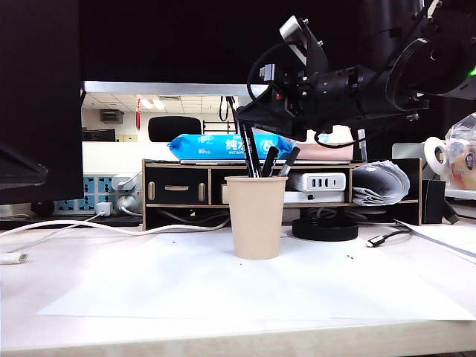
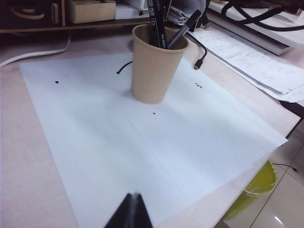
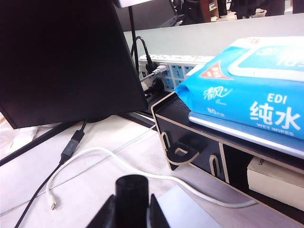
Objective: Pick up the marker and insert it into the paper cup.
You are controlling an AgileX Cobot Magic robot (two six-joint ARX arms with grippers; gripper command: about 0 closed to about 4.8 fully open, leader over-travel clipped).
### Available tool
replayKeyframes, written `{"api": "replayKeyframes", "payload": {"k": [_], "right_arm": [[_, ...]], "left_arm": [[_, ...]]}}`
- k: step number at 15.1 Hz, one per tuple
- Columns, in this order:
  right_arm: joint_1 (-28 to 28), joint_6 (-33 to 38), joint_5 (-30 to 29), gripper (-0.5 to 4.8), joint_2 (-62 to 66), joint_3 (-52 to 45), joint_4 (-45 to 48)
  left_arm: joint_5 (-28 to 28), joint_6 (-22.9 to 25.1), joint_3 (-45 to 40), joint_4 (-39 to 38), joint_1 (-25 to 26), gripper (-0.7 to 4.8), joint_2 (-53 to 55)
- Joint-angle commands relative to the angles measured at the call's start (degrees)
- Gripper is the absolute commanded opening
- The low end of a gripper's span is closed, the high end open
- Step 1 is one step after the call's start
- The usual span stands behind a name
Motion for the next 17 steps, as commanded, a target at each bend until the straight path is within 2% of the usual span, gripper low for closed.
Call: {"api": "replayKeyframes", "payload": {"k": [1, 2, 3, 4, 12, 16, 17], "right_arm": [[0.07, -0.11, -0.42, 0.77, -0.22, 0.13, 1.11], [0.07, -0.11, -0.42, 0.78, -0.22, 0.13, 1.11], [0.07, -0.11, -0.52, 1.17, -0.22, 0.13, 1.11], [0.07, -0.11, -0.92, 1.29, -0.22, 0.13, 1.11], [0.07, -0.11, -1.27, 1.24, -0.24, 0.13, 1.68], [0.07, 4.26, -3.37, -0.03, -0.33, 0.13, 6.14], [0.07, 5.46, -4.28, -0.07, -0.46, 0.13, 7.06]], "left_arm": [[0.07, 0.22, 0.11, 0.39, 0.11, -0.05, 0.0], [0.07, 0.22, 0.11, 0.42, 0.11, -0.05, 0.0], [0.07, 0.22, 0.11, 0.42, 0.11, -0.05, 0.0], [0.07, 0.22, 0.11, 0.42, 0.11, -0.05, 0.0], [0.04, 0.24, 0.11, 0.42, 0.11, -0.05, 0.0], [-0.39, 0.42, 0.11, 0.39, 0.11, -0.04, 0.0], [-0.57, 0.42, 0.11, 0.44, 0.11, -0.05, 0.0]]}}
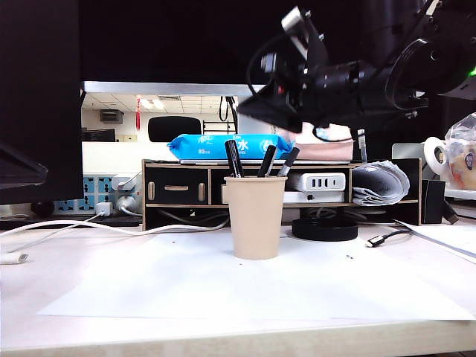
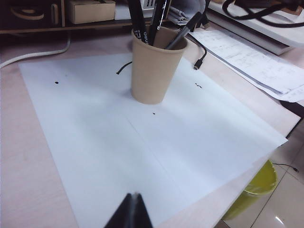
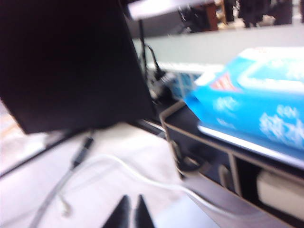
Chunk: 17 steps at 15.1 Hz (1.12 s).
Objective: Pick up the marker and insert it into the paper cup.
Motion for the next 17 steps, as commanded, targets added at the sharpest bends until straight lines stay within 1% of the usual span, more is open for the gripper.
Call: {"api": "replayKeyframes", "payload": {"k": [1, 4, 7, 8, 12, 15, 17], "right_arm": [[0.07, 4.17, -2.58, -0.06, -0.87, 0.13, 3.85], [-0.02, 5.09, -6.05, -0.06, -4.22, -0.26, 2.54], [-0.04, 5.05, -5.29, -0.06, -12.41, -3.28, -3.23], [-0.04, 4.48, -3.32, -0.06, -16.83, -5.29, -6.23], [-0.04, -0.52, 1.42, -0.06, -32.33, -12.13, -16.92], [-0.04, -3.08, 5.99, -0.06, -43.28, -15.45, -25.83], [-0.04, -4.42, 10.62, -0.06, -50.73, -18.27, -30.71]], "left_arm": [[-1.42, 0.24, 0.09, 0.39, 0.11, -0.05, 0.02], [-2.08, 0.26, 0.09, 0.42, 0.11, -0.05, 0.02], [-2.73, 0.26, 0.09, 0.61, 0.11, -0.05, 0.02], [-2.73, 0.26, 0.09, 0.63, 0.11, -0.05, 0.02], [-2.67, 0.24, 0.11, 0.66, 0.11, -0.05, 0.0], [-2.67, 0.24, 0.09, 0.66, 0.11, -0.05, 0.0], [-2.64, 0.24, 0.11, 0.63, 0.11, -0.04, 0.0]]}}
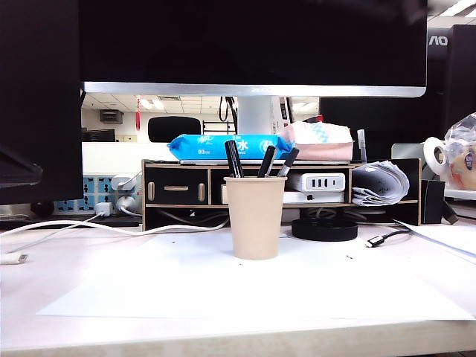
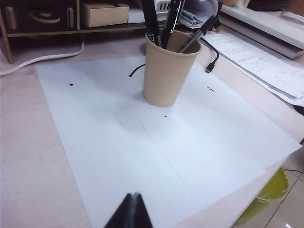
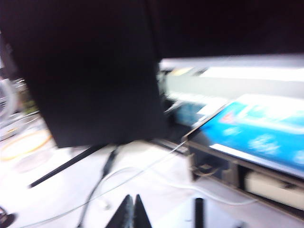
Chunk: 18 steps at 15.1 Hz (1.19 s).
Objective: Pick up the marker and insert it into the paper cup.
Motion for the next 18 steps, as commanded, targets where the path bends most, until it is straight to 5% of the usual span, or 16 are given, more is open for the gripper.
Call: {"api": "replayKeyframes", "payload": {"k": [1, 10, 18], "right_arm": [[0.02, -1.97, 6.67, -0.06, -9.49, -3.76, -8.04], [0.0, -2.1, 16.41, -0.06, -40.76, -17.27, -23.98], [0.02, -1.92, 17.92, -0.06, -54.55, -17.57, -40.15]], "left_arm": [[-0.02, 0.2, 0.13, 0.61, 0.11, -0.05, 0.0], [0.17, 0.17, 0.11, 0.61, 0.11, -0.05, 0.0], [0.2, -0.22, 0.11, 0.59, 0.11, -0.05, 0.0]]}}
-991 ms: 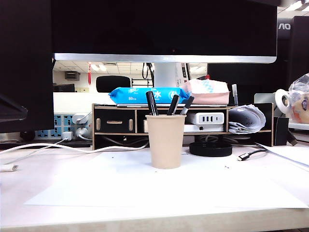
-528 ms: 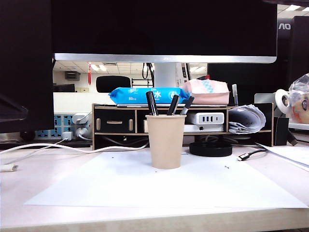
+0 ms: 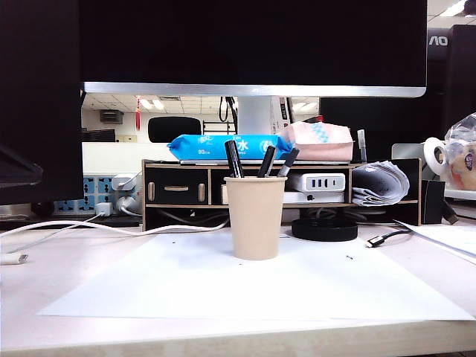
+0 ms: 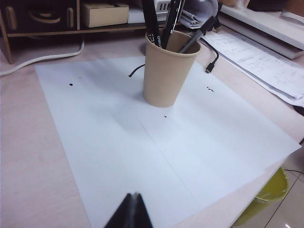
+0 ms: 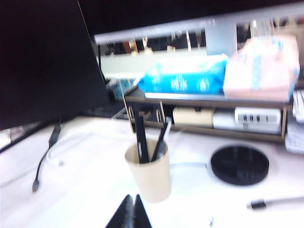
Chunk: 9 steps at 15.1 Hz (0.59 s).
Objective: Pick up the marker and insert it into the paper cup.
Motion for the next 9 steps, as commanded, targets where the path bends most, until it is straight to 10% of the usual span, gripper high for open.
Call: {"api": "replayKeyframes", "payload": {"k": [1, 9], "right_arm": [[-0.07, 0.04, 2.03, -0.06, -1.97, 0.11, -1.86], [-0.02, -0.02, 4.15, -0.06, -1.99, -9.07, 7.21]], "left_arm": [[0.15, -0.13, 0.11, 0.57, 0.11, -0.05, -0.02], [0.31, -0.15, 0.11, 0.42, 0.09, -0.05, -0.02]]}}
